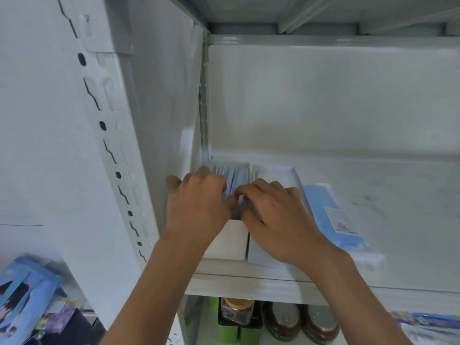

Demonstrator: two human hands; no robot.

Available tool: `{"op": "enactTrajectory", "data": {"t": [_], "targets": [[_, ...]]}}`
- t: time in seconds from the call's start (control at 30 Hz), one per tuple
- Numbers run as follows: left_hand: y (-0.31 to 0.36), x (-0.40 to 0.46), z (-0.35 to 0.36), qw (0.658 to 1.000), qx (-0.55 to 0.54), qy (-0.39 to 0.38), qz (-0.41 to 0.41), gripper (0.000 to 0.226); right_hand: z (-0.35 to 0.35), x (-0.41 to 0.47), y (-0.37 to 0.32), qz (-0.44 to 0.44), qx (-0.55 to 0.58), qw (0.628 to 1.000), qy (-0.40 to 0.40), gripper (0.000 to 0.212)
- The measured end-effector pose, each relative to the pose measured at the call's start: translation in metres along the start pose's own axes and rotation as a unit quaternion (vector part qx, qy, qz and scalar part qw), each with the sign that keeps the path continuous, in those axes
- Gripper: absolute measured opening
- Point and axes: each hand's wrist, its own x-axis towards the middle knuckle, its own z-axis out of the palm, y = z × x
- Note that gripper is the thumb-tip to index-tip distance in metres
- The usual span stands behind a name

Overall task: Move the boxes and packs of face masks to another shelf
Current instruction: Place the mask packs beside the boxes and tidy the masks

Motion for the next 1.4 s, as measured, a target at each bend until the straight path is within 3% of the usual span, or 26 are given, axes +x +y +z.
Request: {"op": "enactTrajectory", "data": {"t": [0.07, 0.13, 0.23, 0.33, 0.5, 0.7, 0.93, 1.2, 1.4], "targets": [[-0.005, -0.004, 0.002, 0.997, -0.046, 0.033, 0.048, 0.018, 0.0, 0.0, -0.001, -0.002, -0.005, 1.0, -0.007, 0.039], [-0.011, -0.009, 0.005, 0.993, -0.088, 0.019, 0.08, 0.018, 0.0, 0.0, -0.002, -0.005, -0.023, 1.0, -0.014, 0.041], [-0.017, -0.016, 0.011, 0.992, -0.101, -0.024, 0.066, 0.023, 0.001, 0.0, -0.005, -0.008, -0.049, 0.999, -0.014, 0.041], [-0.019, -0.019, 0.016, 0.994, -0.094, 0.004, 0.047, 0.031, 0.001, 0.0, -0.005, -0.002, -0.051, 0.999, -0.013, 0.047], [-0.022, -0.022, 0.02, 0.983, -0.137, -0.004, 0.124, 0.028, 0.0, -0.001, -0.003, -0.002, -0.025, 0.999, -0.022, 0.048], [-0.024, -0.028, 0.02, 0.986, -0.121, 0.011, 0.112, 0.04, -0.003, -0.002, -0.003, -0.003, -0.008, 1.0, -0.029, 0.048], [-0.024, -0.028, 0.019, 0.979, -0.148, 0.024, 0.136, 0.026, -0.003, -0.003, -0.003, -0.002, -0.004, 0.999, -0.032, 0.047], [-0.028, -0.029, 0.02, 0.967, -0.176, 0.024, 0.185, 0.031, -0.005, -0.003, -0.004, -0.006, 0.005, 0.999, -0.034, 0.053], [-0.028, -0.031, 0.019, 0.952, -0.228, 0.057, 0.195, 0.036, -0.002, -0.003, -0.003, -0.013, 0.024, 0.999, -0.022, 0.037]]}}
